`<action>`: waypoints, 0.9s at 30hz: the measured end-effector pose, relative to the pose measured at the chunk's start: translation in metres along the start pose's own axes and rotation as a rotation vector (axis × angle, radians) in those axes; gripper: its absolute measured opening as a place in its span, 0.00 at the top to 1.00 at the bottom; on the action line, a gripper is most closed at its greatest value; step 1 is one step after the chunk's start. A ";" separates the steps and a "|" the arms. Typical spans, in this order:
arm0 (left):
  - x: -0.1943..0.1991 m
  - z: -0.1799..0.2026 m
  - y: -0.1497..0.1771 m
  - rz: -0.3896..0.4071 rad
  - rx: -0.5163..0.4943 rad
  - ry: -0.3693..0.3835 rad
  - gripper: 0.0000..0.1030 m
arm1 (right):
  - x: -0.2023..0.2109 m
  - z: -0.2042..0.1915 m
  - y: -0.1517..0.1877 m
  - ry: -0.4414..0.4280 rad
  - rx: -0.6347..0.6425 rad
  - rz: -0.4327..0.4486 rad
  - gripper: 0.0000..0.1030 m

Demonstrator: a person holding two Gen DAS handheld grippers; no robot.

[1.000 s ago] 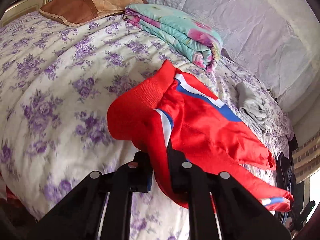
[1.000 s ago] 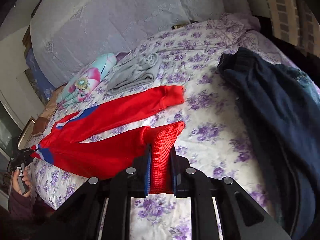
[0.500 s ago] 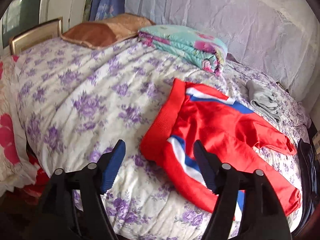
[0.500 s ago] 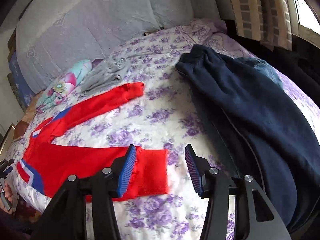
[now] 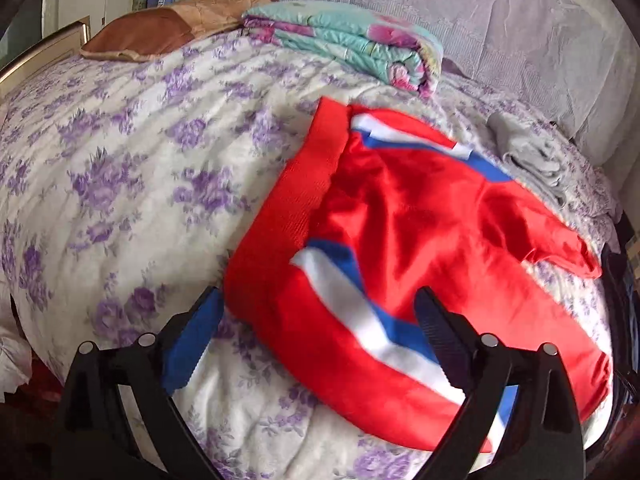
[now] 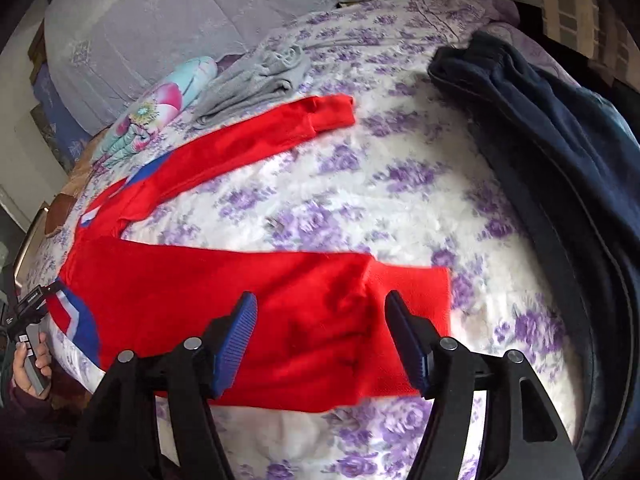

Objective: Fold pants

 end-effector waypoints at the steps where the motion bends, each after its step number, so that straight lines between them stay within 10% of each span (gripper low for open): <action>1: 0.009 0.003 -0.011 0.026 -0.009 0.008 0.09 | 0.003 -0.013 -0.017 -0.003 0.040 0.013 0.34; 6: 0.002 0.016 -0.084 0.020 0.013 0.020 0.05 | -0.022 -0.118 -0.110 -0.092 0.275 0.007 0.27; 11: -0.083 0.003 -0.138 -0.174 0.159 0.017 0.05 | -0.116 -0.223 -0.181 -0.148 0.482 -0.135 0.27; 20: -0.149 0.019 -0.158 -0.261 0.151 -0.029 0.06 | -0.268 -0.295 -0.218 -0.078 0.717 -0.332 0.29; 21: -0.149 0.020 -0.159 -0.254 0.137 -0.035 0.10 | -0.282 -0.292 -0.215 -0.052 0.715 -0.368 0.37; 23: -0.146 0.023 -0.161 -0.239 0.111 -0.023 0.55 | -0.281 -0.295 -0.209 -0.058 0.754 -0.364 0.84; 27: -0.112 0.022 -0.165 -0.155 0.129 0.056 0.65 | -0.219 -0.307 -0.207 -0.076 0.815 -0.210 0.93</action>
Point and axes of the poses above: each gripper's, at about its wrist camera, not at the fingertips, and x roughly against the way its jaws point, z to its right, y to its underside, the point moved 6 cm from there along -x, roughly the way its jaws point, and after that the axes turned 8 degrees about -z, right-handed, at the moved point
